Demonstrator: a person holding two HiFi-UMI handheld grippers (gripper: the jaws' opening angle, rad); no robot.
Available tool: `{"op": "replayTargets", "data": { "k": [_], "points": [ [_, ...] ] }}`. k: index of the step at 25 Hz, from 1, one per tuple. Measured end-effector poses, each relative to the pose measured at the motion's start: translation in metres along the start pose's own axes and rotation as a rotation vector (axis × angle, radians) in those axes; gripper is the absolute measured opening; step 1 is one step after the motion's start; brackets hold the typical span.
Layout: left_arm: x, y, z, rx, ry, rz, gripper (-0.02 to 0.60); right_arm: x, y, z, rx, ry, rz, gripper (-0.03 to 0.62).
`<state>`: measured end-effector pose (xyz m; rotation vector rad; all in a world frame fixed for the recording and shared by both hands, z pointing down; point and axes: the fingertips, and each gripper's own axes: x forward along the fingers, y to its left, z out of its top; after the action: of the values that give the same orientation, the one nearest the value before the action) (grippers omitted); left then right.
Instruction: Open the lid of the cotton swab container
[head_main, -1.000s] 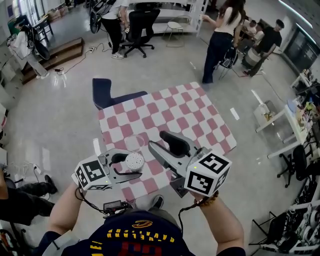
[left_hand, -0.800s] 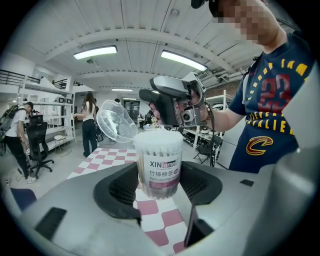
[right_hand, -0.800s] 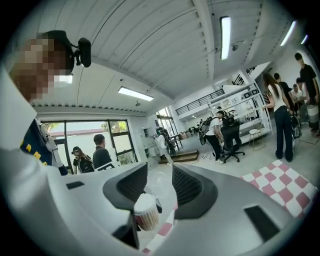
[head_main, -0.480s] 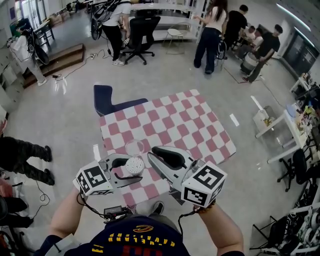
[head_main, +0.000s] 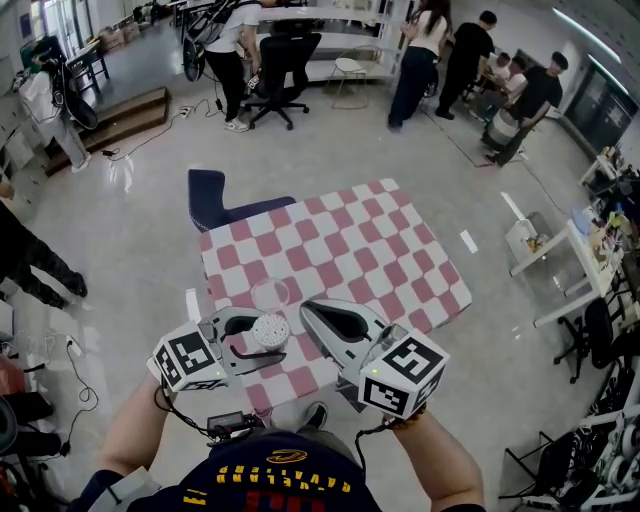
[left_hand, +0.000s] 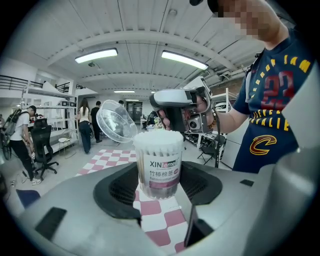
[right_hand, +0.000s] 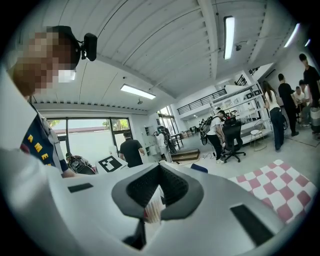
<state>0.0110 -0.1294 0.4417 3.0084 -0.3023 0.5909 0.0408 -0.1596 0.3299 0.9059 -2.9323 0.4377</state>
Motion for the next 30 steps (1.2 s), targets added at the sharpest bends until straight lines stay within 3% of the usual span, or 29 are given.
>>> {"op": "replayTargets", "data": {
  "k": [8, 15, 30],
  "points": [
    [0.002, -0.005, 0.001, -0.006, -0.012, -0.015, 0.258, -0.003, -0.001, -0.003, -0.007, -0.003, -0.001, 0.011],
    [0.004, -0.005, 0.001, -0.008, -0.016, -0.018, 0.258, -0.006, -0.003, 0.001, -0.076, -0.031, -0.013, 0.011],
    [0.003, -0.008, 0.001, -0.012, -0.023, -0.021, 0.259, -0.011, 0.001, 0.004, -0.087, -0.047, -0.008, 0.011]
  ]
}}
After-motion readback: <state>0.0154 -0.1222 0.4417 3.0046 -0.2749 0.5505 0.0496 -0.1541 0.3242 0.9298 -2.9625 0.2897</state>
